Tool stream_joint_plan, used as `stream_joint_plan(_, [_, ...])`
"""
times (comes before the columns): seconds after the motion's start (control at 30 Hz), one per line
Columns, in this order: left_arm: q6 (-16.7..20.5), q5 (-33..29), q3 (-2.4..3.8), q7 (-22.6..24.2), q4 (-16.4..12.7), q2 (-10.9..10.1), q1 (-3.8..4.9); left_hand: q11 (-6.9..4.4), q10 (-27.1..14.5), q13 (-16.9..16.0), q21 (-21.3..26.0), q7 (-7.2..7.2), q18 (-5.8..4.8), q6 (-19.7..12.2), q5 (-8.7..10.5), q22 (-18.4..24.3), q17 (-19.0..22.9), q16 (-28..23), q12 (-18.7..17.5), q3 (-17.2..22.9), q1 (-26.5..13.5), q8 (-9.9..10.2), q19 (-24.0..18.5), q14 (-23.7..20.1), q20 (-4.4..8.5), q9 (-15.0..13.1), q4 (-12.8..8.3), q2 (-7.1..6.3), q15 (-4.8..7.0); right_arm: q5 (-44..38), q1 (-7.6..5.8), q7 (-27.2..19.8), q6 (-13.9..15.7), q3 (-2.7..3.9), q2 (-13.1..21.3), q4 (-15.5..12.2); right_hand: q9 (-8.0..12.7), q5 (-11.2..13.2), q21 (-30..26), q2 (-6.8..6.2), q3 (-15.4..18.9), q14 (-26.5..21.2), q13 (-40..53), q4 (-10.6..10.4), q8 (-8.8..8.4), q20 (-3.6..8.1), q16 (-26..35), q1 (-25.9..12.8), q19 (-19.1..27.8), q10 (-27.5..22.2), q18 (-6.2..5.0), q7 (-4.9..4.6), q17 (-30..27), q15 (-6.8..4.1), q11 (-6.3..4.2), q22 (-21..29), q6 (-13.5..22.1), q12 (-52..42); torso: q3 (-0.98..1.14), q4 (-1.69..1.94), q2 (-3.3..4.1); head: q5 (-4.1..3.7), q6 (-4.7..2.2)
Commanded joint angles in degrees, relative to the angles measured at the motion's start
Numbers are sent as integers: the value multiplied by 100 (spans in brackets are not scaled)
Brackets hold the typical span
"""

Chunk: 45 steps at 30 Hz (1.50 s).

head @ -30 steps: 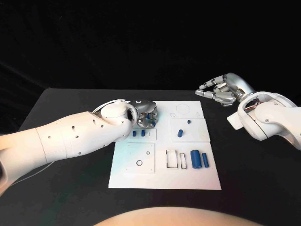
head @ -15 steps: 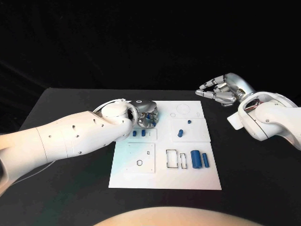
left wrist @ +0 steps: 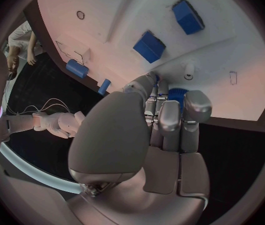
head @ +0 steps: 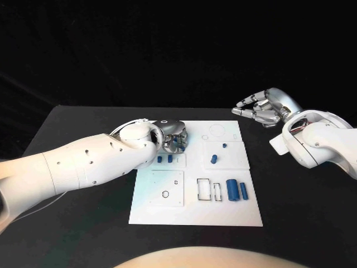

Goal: Assemble the parts on the task board

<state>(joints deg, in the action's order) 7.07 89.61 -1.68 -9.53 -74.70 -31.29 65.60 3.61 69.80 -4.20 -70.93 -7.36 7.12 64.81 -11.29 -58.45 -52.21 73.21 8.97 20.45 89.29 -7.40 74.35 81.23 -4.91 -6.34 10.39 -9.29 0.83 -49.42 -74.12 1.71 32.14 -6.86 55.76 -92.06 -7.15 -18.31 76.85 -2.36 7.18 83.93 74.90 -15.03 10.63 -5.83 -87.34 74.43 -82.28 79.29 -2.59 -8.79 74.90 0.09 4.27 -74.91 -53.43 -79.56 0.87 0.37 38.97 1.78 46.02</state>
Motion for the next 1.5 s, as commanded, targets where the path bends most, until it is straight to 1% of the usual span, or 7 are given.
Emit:
stream_joint_plan(0.03, [257,-218,12,94,-35,-27,-2,1,50,-8,-29,-5,-53,56,-26,-14,-19,33,-35,50,-11,39,45,38,-5,-2,-13,0,-5,-28,3,-51,-44,1,1,-4,8,-37,-35,55,25,442,249,7,21,9,25,0,45,-9,-107,18,819,-41,-35,-300,5,-5,-3,1,2,-14,-9])
stream_joint_plan(0.13, [378,-314,29,124,-103,-98,-2,4,52,-7,-33,-8,-53,55,-26,-18,-35,41,-51,64,-11,50,48,45,-3,1,-27,-6,-6,-28,3,-54,-41,1,2,4,8,-37,-35,55,25,442,249,7,21,9,25,0,45,-9,-107,18,819,-41,-35,-300,5,-5,-2,7,-5,-20,-8])
stream_joint_plan(0.3, [468,-402,102,135,-238,-224,-1,7,58,-6,-40,-12,-55,61,-25,-27,-33,42,-71,82,-13,60,53,49,0,4,-44,-15,-8,-28,3,-58,-35,1,0,20,8,-37,-35,55,25,442,249,7,21,9,25,0,45,-9,-107,18,819,-41,-35,-300,5,-5,-1,15,-7,-15,-27])
stream_joint_plan(0.63, [402,-551,229,53,-632,-618,7,10,79,-9,-52,-17,-58,76,-21,-42,-6,33,-99,105,-25,76,60,50,2,9,-72,-36,-10,-27,4,-57,-37,1,-2,45,8,-37,-35,55,25,442,249,7,21,9,25,0,45,-9,-107,18,819,-41,-35,-300,5,-5,-2,22,-11,0,-37])
stream_joint_plan(0.97, [233,-669,246,-29,-755,-914,9,12,90,-10,-54,-17,-58,83,-18,-43,11,27,-114,108,-46,84,60,49,2,11,-78,-52,-12,-27,4,-52,-39,1,9,47,8,-37,-35,55,25,442,249,7,21,9,25,0,45,-9,-107,18,819,-41,-35,-300,5,-5,-1,13,1,6,-31])
stream_joint_plan(1.2, [140,-695,244,-68,-705,-958,8,12,93,-11,-52,-17,-58,85,-17,-40,28,20,-119,110,-53,88,57,46,2,12,-79,-56,-12,-27,4,-49,-41,0,13,40,8,-37,-35,55,25,442,249,7,21,9,25,0,45,-9,-107,18,819,-41,-35,-300,5,-5,1,0,2,28,-28])
stream_joint_plan(1.5, [53,-700,238,-88,-622,-954,4,12,95,-11,-50,-16,-57,87,-17,-37,36,16,-124,112,-58,90,55,44,2,13,-81,-59,-13,-27,4,-46,-39,0,24,29,8,-37,-35,55,25,442,249,7,21,9,25,0,45,-9,-107,18,819,-41,-35,-300,5,-5,4,6,1,31,-21])
